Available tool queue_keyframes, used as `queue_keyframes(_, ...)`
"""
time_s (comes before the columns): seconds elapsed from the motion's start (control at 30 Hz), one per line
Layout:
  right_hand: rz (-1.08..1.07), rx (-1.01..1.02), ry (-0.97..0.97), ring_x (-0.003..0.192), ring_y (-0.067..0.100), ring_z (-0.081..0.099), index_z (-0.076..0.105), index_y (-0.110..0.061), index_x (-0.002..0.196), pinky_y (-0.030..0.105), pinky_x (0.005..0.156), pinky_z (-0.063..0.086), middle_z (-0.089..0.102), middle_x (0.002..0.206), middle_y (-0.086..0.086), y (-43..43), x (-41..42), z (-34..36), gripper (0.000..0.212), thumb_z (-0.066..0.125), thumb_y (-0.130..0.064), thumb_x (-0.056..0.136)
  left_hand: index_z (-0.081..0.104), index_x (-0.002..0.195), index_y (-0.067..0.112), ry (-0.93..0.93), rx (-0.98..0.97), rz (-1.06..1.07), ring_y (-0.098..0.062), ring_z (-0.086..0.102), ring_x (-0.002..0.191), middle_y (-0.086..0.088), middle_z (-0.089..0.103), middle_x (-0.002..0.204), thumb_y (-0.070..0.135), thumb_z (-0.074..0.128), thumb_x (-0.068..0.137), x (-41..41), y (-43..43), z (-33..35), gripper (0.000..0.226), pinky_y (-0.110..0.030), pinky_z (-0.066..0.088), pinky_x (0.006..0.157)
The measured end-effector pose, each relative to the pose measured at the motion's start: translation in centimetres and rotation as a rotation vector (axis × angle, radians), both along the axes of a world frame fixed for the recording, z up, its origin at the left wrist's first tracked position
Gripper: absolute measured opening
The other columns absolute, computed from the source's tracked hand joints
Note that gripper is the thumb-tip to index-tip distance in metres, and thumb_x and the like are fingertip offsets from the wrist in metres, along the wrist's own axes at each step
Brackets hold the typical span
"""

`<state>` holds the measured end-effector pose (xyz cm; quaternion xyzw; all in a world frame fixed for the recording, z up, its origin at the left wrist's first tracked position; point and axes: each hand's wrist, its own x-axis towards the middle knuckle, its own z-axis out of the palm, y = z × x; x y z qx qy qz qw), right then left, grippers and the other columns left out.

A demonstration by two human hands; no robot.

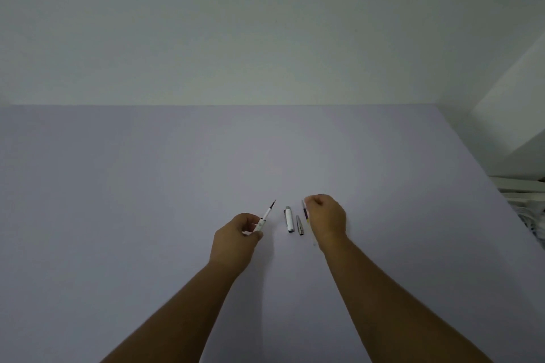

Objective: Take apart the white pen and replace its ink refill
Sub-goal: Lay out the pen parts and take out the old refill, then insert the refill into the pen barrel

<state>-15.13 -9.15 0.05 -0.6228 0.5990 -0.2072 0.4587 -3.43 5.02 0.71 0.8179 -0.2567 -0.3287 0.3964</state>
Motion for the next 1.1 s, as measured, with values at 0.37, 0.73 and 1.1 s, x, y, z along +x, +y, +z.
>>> queue_keyframes(0.37, 0.387, -0.245, 0.687, 0.094, 0.027, 0.064, 0.066, -0.01, 0.098, 0.029, 0.065, 0.044, 0.069, 0.102, 0.009, 0.6, 0.2, -2.3, 0.029, 0.047, -0.031, 0.093, 0.062, 0.084, 0.034, 0.023, 0.007, -0.004, -0.006, 0.058, 0.074, 0.015, 0.061, 0.081, 0.019, 0.066, 0.082, -0.1, -0.1, 0.0, 0.016, -0.018, 0.04, 0.055)
queue_keyframes(0.73, 0.228, -0.133, 0.446, 0.078, 0.025, 0.062, 0.065, -0.01, 0.087, 0.024, 0.058, 0.039, 0.064, 0.083, 0.005, 0.9, 0.6, -1.4, 0.024, 0.055, -0.032, 0.085, 0.058, 0.075, 0.041, -0.001, 0.011, -0.001, -0.003, 0.058, 0.074, 0.016, 0.062, 0.079, 0.02, 0.066, 0.082, -0.1, -0.2, 0.2, 0.023, -0.017, 0.041, 0.055)
queue_keyframes(1.1, 0.058, 0.151, -0.403, 0.064, 0.012, 0.054, 0.066, -0.025, 0.087, 0.027, 0.06, 0.045, 0.073, 0.091, 0.005, 0.6, 1.9, 4.7, 0.007, 0.062, -0.027, 0.082, 0.059, 0.085, 0.036, -0.079, -0.008, -0.036, -0.006, 0.057, 0.07, 0.018, 0.059, 0.078, 0.021, 0.066, 0.083, 0.0, -1.0, 3.0, 0.017, -0.015, 0.039, 0.05)
